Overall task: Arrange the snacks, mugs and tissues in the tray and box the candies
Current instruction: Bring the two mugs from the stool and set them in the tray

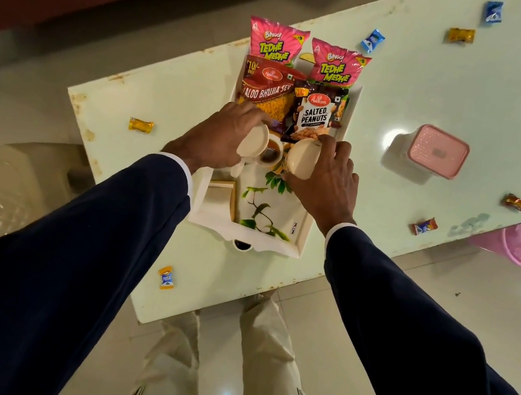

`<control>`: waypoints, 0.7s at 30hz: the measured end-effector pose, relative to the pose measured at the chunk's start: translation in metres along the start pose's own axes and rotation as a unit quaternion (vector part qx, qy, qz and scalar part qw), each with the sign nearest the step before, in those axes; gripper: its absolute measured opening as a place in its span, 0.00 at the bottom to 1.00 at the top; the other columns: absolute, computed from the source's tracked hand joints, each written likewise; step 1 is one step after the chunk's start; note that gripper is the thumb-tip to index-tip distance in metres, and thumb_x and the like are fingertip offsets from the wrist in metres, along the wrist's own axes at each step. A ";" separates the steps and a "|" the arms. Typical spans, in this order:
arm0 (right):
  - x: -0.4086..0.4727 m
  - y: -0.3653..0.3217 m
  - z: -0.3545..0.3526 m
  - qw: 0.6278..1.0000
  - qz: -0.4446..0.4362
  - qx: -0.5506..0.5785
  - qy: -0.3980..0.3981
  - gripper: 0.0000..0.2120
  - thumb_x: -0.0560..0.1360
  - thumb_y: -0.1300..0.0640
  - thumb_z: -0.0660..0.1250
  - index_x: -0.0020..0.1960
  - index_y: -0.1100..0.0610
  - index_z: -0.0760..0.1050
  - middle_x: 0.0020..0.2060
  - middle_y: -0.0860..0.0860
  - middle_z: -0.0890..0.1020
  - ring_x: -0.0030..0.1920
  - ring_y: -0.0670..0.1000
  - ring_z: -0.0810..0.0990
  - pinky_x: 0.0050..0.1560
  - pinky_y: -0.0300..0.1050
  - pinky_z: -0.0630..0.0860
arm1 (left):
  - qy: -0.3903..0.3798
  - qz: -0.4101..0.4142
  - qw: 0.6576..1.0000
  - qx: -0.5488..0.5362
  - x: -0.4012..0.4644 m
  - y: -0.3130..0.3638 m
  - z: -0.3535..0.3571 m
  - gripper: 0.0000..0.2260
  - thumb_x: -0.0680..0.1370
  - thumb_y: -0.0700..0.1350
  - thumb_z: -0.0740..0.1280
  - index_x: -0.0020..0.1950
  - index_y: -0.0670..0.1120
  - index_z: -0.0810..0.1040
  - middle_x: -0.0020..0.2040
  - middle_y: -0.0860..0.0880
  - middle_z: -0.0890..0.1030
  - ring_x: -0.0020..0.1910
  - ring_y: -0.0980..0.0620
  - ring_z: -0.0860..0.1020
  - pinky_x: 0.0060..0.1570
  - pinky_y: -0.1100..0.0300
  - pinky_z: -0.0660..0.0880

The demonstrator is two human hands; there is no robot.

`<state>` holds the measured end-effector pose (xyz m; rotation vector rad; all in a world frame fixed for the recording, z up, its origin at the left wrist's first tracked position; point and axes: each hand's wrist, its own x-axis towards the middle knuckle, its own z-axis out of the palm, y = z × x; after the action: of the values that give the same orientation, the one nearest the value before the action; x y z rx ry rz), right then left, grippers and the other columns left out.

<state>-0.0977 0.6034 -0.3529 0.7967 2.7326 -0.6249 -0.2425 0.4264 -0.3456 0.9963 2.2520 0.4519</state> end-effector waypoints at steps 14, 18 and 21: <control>-0.014 -0.022 -0.003 0.993 -0.026 -0.084 0.084 0.35 0.70 0.29 0.62 0.67 0.52 0.65 0.67 0.55 0.69 0.61 0.61 0.70 0.56 0.58 0.67 | 0.157 -0.092 0.982 -0.058 -0.066 0.012 0.013 0.33 0.73 0.38 0.73 0.77 0.42 0.66 0.77 0.41 0.67 0.75 0.41 0.66 0.72 0.47 0.67; -0.042 -0.057 0.000 0.981 -0.146 -0.110 0.064 0.25 0.72 0.45 0.66 0.67 0.51 0.68 0.69 0.54 0.67 0.65 0.61 0.67 0.60 0.59 0.67 | 0.168 -0.120 0.976 -0.074 -0.124 0.003 0.017 0.31 0.76 0.41 0.70 0.78 0.45 0.65 0.77 0.45 0.66 0.74 0.43 0.67 0.68 0.47 0.69; -0.063 -0.106 0.016 0.972 -0.212 -0.104 0.010 0.25 0.71 0.51 0.68 0.67 0.52 0.69 0.69 0.54 0.68 0.65 0.61 0.67 0.62 0.61 0.66 | 0.168 -0.154 0.971 -0.072 -0.175 -0.019 0.020 0.29 0.77 0.41 0.68 0.77 0.48 0.65 0.76 0.48 0.66 0.72 0.44 0.68 0.63 0.44 0.72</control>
<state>-0.1028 0.4867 -0.3106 0.1686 2.9417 -0.3933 -0.1490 0.2833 -0.3000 0.5095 2.5745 0.6750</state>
